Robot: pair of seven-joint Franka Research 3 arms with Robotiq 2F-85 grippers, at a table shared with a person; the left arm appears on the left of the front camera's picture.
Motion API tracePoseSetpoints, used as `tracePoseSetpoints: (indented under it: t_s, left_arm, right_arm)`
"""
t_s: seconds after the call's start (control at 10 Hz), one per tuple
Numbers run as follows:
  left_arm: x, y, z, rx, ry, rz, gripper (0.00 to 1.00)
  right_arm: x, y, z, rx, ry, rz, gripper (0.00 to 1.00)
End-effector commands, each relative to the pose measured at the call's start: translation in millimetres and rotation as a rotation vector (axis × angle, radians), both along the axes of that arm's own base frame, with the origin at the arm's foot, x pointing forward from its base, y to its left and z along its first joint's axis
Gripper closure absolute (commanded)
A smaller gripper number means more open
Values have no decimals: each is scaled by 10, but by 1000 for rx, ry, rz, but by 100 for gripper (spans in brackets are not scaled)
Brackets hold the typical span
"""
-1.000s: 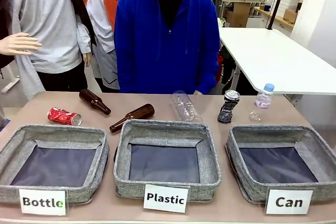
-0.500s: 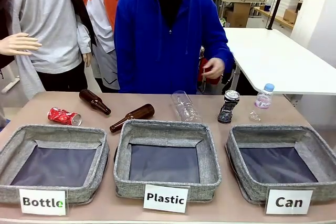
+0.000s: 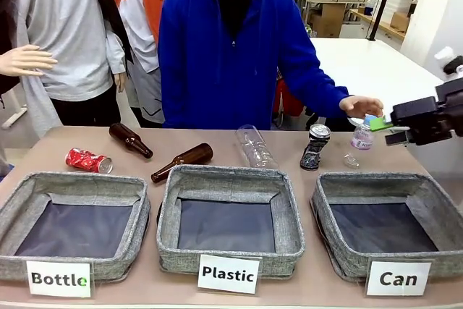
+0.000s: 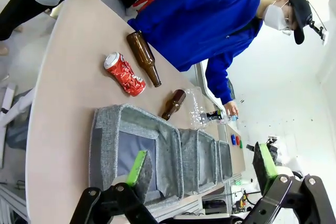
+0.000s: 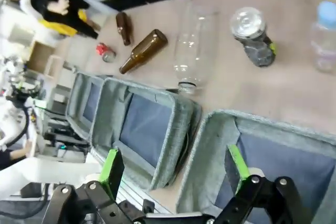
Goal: Sort the can waste into the basket.
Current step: Pick up the can waste from the table and place it in the right Fabric basket.
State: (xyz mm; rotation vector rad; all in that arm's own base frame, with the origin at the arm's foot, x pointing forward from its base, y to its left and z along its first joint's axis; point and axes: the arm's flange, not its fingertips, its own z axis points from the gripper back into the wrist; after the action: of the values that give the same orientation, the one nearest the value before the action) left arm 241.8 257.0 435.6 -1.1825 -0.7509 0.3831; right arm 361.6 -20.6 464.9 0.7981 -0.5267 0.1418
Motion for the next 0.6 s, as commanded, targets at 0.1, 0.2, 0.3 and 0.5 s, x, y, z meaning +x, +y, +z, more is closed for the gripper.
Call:
tracePoseSetpoints:
  t_s: [0.1,0.2,0.3,0.5]
  left_arm:
    - [2,19,7,1,-36,-3,0]
    - [2,19,7,1,-36,-3,0]
    - [2,19,7,1,-36,-3,0]
    - [2,19,7,1,-36,-3,0]
  right_arm:
    - [-532,-1065,-158,126,13,-26,0]
    - [-798,-1386,-191,154,-22,-32,0]
    - [-1061,-1682,-242,217,-70,-24,0]
    - [-1357,-2125,-470,273,-73,-150,0]
